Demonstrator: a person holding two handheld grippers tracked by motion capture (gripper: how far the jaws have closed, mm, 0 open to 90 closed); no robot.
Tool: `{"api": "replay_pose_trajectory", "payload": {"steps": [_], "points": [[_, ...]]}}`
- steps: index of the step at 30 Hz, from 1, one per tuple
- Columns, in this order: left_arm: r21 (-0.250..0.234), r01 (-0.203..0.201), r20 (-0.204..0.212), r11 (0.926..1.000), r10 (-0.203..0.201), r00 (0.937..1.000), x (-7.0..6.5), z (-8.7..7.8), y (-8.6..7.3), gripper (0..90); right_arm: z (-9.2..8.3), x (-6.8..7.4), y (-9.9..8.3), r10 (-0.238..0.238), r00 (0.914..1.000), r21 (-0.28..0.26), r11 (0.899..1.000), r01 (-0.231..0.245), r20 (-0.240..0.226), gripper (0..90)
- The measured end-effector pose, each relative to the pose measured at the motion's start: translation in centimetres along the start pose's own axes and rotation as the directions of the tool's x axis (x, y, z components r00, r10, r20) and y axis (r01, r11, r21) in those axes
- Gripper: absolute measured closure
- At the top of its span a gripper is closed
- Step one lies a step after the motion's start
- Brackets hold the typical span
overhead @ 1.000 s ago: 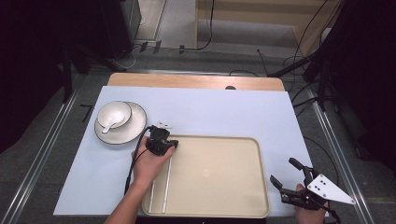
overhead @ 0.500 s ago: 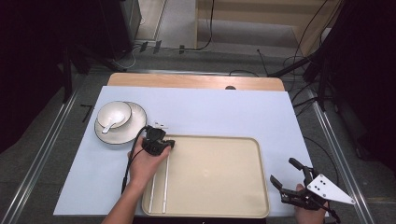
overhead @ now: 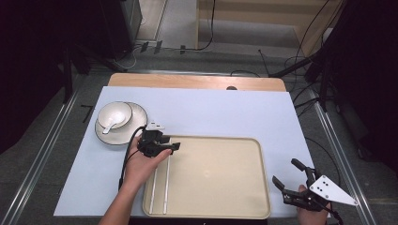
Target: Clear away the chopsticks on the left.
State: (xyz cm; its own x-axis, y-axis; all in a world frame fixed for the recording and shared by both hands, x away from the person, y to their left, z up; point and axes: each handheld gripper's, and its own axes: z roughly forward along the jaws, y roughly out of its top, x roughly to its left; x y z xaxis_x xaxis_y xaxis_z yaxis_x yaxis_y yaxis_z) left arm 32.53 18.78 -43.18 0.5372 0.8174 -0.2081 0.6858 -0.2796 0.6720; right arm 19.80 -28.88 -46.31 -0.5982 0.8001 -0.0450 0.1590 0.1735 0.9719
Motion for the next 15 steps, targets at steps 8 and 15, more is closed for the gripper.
{"api": "replay_pose_trajectory", "payload": {"steps": [8,15], "points": [[-0.011,-0.005,-0.027,0.9999,0.005,0.9996,0.4,-1.6,-0.3,0.0,-0.3,0.0,0.0,-0.004,0.9999,-0.002,1.000,0.004,0.014,13.2],[-0.041,-0.011,-0.076,0.9991,0.008,0.9971,1.4,-3.3,-0.6,0.0,-0.1,0.1,0.0,-0.006,0.9999,0.005,1.000,0.006,0.008,13.2]]}}
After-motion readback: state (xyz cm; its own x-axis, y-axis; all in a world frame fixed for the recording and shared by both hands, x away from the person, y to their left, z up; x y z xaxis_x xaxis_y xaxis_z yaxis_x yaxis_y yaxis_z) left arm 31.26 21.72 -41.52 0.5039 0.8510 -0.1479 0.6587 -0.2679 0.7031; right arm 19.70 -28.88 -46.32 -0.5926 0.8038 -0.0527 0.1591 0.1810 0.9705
